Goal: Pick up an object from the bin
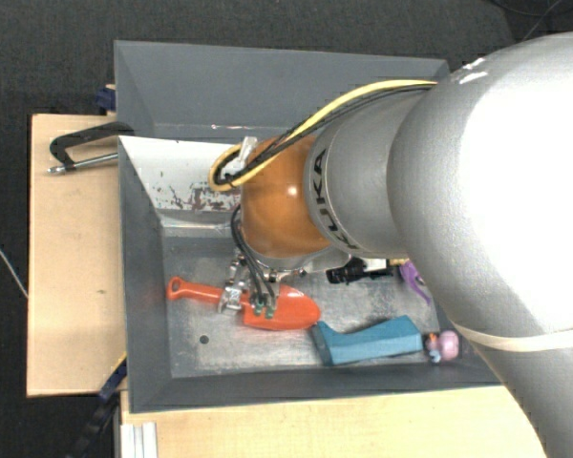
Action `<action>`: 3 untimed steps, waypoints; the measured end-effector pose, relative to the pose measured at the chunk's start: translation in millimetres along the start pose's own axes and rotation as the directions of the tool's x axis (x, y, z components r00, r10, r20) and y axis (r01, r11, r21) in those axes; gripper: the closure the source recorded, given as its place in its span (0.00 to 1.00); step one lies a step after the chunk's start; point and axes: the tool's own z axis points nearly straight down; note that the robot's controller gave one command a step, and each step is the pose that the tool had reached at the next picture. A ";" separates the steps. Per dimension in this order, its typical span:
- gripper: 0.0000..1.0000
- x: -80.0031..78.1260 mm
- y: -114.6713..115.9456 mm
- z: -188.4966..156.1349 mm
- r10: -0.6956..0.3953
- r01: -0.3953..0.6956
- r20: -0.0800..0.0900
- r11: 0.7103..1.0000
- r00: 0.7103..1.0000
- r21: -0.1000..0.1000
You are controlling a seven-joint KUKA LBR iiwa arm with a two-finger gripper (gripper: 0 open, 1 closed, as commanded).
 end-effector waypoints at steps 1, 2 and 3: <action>1.00 0.1 0.3 -6.5 0.000 0.000 -0.001 1.000 1.000 0.000; 1.00 0.8 0.0 -14.5 0.000 0.000 -0.005 1.000 1.000 0.003; 1.00 0.3 0.5 -29.1 0.000 0.000 -0.003 1.000 1.000 0.001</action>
Offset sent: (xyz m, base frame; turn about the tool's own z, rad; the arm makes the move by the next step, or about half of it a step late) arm 0.0002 0.0001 0.0567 0.0000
